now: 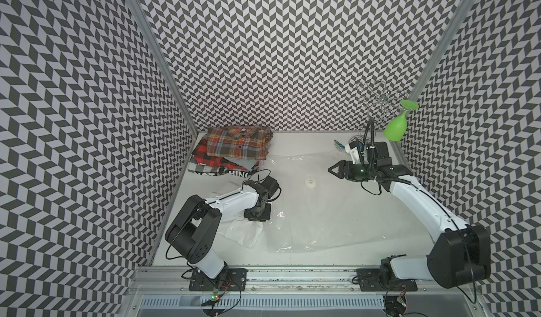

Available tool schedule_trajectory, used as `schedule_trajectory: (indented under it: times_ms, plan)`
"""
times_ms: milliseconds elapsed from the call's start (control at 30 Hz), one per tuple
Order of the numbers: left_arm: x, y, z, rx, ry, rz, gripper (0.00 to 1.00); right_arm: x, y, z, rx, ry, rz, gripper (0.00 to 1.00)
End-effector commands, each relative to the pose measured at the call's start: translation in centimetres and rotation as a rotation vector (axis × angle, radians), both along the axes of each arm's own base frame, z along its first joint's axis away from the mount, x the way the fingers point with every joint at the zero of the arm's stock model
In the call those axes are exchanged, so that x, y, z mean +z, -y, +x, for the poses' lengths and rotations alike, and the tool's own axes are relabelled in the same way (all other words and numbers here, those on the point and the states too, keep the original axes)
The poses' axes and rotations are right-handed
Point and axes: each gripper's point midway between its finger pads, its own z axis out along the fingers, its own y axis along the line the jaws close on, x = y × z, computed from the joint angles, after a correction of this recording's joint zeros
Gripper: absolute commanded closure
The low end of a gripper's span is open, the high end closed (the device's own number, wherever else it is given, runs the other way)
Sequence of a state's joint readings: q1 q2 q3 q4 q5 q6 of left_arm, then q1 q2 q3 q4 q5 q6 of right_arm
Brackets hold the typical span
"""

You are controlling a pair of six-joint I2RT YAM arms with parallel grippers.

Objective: Take the shirt out of the vacuum bag
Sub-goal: Pick up the shirt from the center of the board.

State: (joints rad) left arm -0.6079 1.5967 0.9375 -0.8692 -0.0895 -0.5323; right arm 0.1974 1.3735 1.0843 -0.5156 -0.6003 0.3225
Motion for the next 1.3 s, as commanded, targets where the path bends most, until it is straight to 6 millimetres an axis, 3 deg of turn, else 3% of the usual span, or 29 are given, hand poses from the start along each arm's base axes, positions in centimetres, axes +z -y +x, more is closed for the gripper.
schedule_trajectory:
  times_ms: [0,133,233,367,467,633,800,1100,1267]
  plan:
    - [2.5,1.0,0.6,-0.004,0.023,-0.106,0.78,1.2,-1.0,0.2,0.058,0.069,0.038,0.36]
    - [4.9,0.7,1.2,0.005,0.063,-0.152,0.91,0.5,-1.1,0.0,0.064,0.053,0.032,0.36]
    - [5.4,-0.8,1.0,0.022,0.058,-0.148,1.00,0.3,-1.2,0.1,0.064,0.052,0.041,0.36]
    - [7.0,-2.9,1.3,0.053,0.087,-0.149,1.00,2.0,-3.1,-0.6,0.157,0.110,0.103,0.35]
    - [9.5,-4.6,2.1,0.110,0.142,-0.170,1.00,3.1,-4.6,-1.3,0.227,0.163,0.103,0.34]
    - [14.6,-8.7,4.6,0.168,0.271,-0.139,1.00,3.4,-6.1,-1.9,0.280,0.195,0.111,0.32]
    - [19.6,-9.9,7.6,0.209,0.403,-0.134,1.00,4.4,-7.6,-2.4,0.329,0.238,0.117,0.27]
    - [31.6,-16.4,11.1,0.358,0.744,0.058,1.00,6.7,-8.5,-2.8,0.395,0.329,0.136,0.17]
    - [37.3,-18.0,13.3,0.336,0.914,0.156,1.00,6.0,-9.2,-2.3,0.398,0.311,0.125,0.13]
